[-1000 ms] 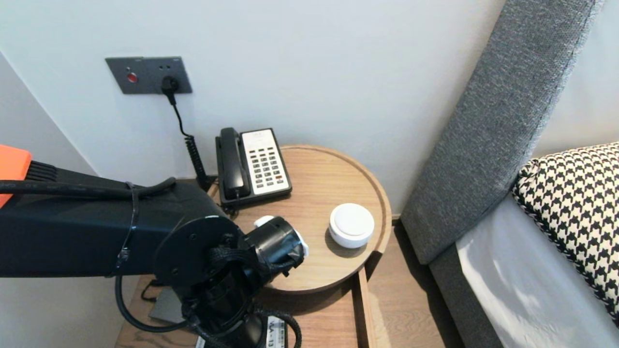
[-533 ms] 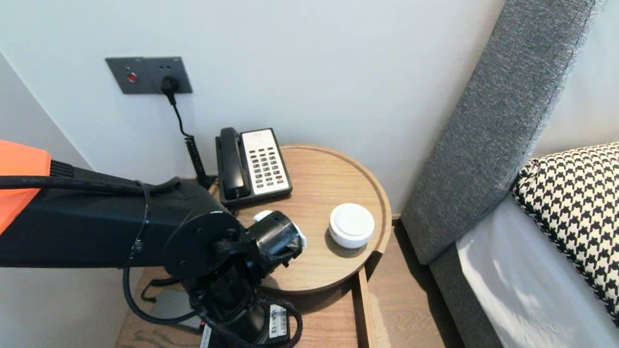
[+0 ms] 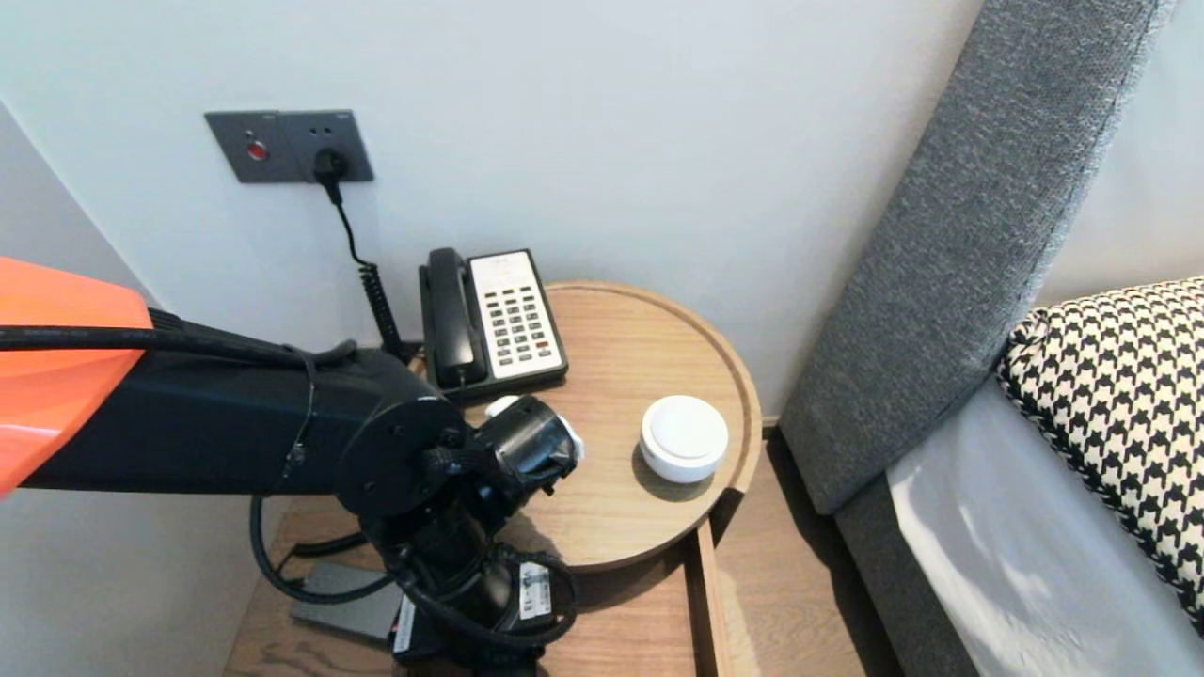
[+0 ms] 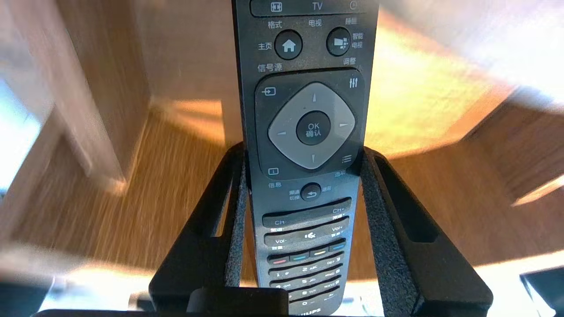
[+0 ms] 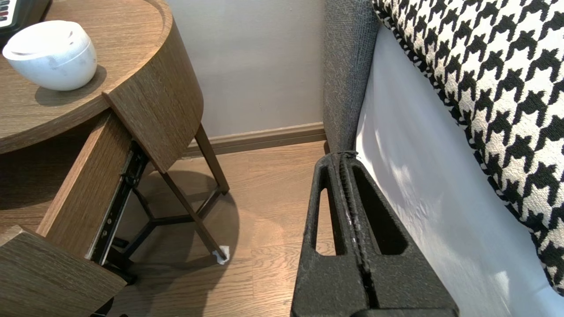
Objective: Put the remote controls on the table in the drawer one by one
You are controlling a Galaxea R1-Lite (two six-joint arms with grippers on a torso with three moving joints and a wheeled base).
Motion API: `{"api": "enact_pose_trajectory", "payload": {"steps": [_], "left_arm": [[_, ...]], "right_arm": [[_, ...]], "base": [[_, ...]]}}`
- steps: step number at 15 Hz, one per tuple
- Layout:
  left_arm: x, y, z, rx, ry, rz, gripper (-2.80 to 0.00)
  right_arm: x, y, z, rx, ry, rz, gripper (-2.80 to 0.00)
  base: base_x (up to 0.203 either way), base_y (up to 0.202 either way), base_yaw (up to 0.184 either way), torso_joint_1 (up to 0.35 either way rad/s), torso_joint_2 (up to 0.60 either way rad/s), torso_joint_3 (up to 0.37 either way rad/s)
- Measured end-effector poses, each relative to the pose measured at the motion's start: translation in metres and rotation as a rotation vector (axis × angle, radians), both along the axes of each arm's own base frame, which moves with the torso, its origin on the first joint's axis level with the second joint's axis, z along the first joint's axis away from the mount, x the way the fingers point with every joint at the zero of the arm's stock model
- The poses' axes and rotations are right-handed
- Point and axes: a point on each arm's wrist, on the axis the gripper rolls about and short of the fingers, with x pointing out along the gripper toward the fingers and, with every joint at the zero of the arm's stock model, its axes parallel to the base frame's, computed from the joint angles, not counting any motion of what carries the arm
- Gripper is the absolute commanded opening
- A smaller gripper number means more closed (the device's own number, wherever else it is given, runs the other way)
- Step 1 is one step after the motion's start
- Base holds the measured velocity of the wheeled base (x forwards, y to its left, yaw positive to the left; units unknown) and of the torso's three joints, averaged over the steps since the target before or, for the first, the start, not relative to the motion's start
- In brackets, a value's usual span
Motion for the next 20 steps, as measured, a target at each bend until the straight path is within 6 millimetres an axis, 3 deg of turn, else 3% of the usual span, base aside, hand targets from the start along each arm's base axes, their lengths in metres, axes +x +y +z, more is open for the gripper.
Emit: {"api": "enact_pose_trajectory", "payload": {"steps": [11,20], "left_arm": [[0.007,0.001,-0.028,-0.002,-0.261,-0.005,-2.80],[0.004,0.005,-0.047,-0.003,-0.322,-0.022,-2.80]], "right_arm": [[0.000,0.000,0.000,0.000,0.000,0.000,-2.80],[0.000,0.000,0.000,0.000,0.000,0.000,-2.80]], "base": [[0.000,0.000,0.000,0.000,0.00,0.000],[0.000,0.000,0.000,0.000,0.00,0.000]]}}
